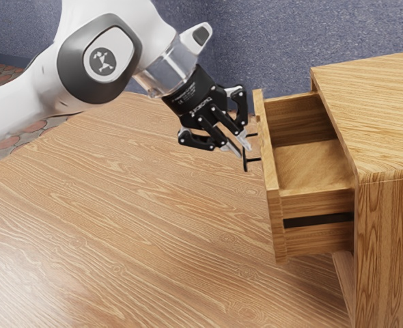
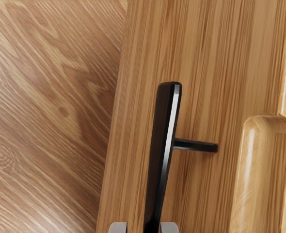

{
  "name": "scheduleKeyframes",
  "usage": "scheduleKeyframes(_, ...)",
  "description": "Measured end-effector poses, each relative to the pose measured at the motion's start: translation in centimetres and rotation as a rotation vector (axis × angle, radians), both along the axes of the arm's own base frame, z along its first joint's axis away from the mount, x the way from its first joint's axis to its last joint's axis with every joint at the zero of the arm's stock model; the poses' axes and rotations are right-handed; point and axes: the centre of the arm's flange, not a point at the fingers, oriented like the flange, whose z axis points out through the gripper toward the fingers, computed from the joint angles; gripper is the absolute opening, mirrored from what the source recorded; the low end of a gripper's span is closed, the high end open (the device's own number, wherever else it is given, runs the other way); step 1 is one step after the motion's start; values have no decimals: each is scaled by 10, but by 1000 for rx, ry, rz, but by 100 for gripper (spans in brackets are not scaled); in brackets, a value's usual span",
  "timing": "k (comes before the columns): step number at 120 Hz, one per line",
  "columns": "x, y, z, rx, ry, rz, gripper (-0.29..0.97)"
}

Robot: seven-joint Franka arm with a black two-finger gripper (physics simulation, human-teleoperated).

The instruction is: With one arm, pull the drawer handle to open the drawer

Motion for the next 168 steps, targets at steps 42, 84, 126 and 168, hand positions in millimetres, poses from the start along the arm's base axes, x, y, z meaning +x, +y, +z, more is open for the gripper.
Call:
scheduleKeyframes(42, -9, 12, 2, 5, -3, 16, -2)
scheduleKeyframes(84, -9, 33, -2, 8, 6, 51, -2)
scheduleKeyframes(126, -16, 41, -3, 9, 11, 60, -2)
scheduleKeyframes(168, -26, 43, 0, 9, 10, 59, -2)
